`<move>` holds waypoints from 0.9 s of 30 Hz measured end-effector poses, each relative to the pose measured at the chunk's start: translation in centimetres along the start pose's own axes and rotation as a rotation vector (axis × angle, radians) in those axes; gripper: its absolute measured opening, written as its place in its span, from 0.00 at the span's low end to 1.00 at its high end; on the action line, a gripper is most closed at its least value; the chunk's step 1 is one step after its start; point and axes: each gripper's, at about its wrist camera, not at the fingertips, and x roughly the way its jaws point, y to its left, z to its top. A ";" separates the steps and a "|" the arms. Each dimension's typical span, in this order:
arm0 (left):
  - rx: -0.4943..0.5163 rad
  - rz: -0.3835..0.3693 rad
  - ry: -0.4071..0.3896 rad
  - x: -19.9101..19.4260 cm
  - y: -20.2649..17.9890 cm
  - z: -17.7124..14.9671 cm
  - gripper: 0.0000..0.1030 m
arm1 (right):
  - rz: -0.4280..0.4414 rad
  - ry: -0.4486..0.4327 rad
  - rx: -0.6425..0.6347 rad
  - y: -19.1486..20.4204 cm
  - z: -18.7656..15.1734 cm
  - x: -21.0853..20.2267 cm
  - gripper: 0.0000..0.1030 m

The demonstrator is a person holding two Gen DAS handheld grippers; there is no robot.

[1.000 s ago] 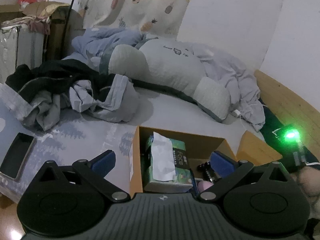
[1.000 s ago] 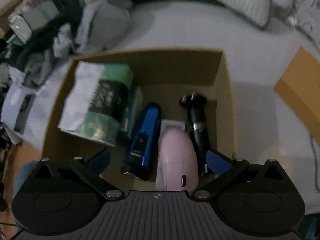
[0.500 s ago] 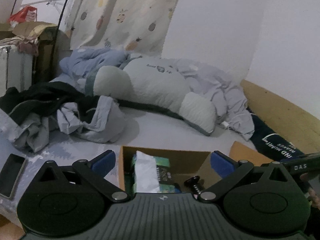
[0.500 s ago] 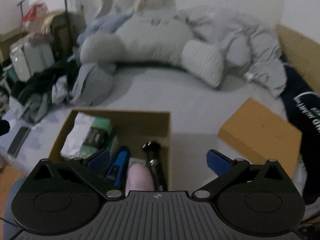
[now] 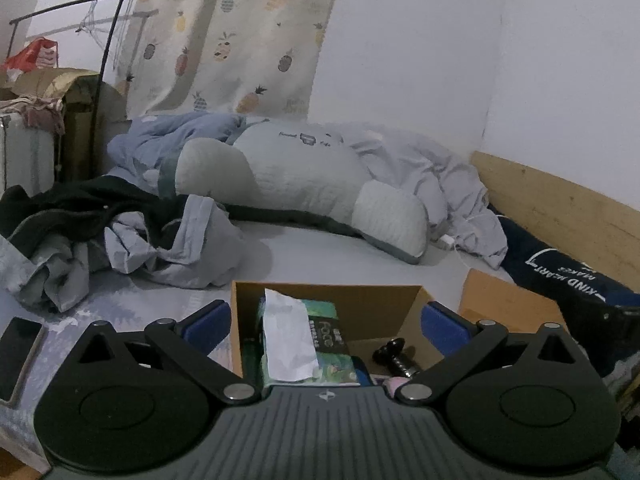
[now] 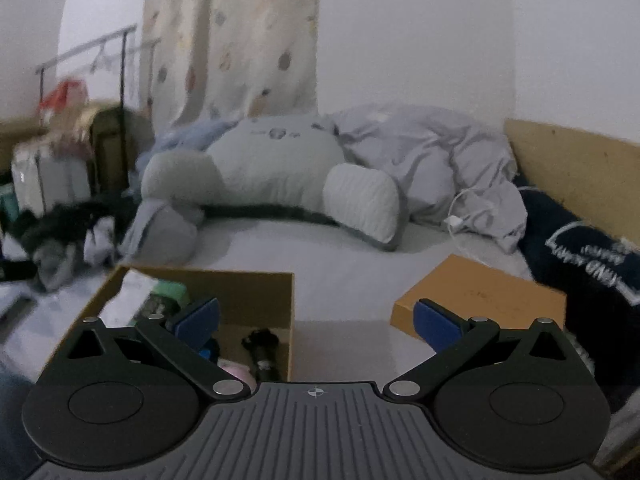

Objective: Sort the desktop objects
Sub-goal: 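Withdraw the right tool from the box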

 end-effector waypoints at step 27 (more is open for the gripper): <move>0.015 -0.016 0.056 0.5 -1.0 -2.2 1.00 | -0.035 0.099 0.032 -1.2 -3.7 1.9 1.00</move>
